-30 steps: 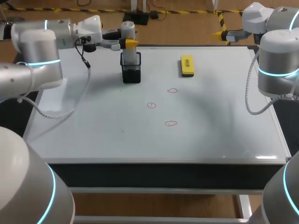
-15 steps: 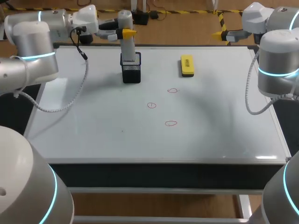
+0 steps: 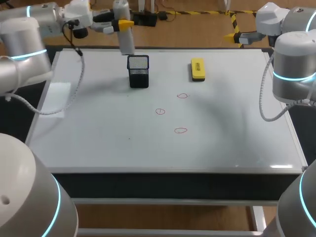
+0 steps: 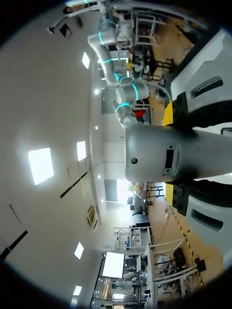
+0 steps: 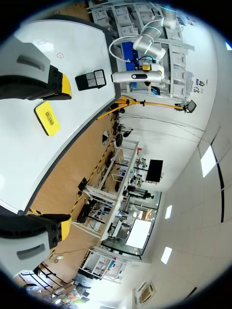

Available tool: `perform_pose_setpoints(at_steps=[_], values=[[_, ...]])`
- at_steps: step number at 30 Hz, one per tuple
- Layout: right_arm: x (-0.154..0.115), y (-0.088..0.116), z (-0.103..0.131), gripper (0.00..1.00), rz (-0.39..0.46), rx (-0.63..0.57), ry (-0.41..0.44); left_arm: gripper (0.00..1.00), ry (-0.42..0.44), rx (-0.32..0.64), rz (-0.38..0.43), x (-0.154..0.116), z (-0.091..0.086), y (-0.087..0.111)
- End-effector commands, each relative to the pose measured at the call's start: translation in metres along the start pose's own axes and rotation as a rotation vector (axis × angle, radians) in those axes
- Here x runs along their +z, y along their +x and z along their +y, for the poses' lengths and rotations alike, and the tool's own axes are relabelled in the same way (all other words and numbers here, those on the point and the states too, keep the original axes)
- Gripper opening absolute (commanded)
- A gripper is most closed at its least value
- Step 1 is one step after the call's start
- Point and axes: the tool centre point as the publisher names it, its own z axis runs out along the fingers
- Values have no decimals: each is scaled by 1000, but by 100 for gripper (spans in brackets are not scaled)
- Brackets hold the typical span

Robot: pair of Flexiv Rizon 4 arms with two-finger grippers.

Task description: Pick up the inspection probe, press it on each red-marked spot on the whiteboard one by one, put down the probe, pick up the eraser, and wipe off all the red marks.

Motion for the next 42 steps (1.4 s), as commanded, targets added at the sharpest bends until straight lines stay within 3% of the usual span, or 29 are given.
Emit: perform_pose_setpoints(at_steps=[1,18,31,42], values=[[0,-1,0,100,2,0,1,0,-27,14,-67,-25,-9,12],[0,-1,0,100,2,0,1,0,-88,4,-284,-117,19,14],[0,-1,0,100,2,0,1,0,-73,23,-317,-166,50,12],[0,-1,0,100,2,0,1,0,-81,10,-295,-171,53,7]])
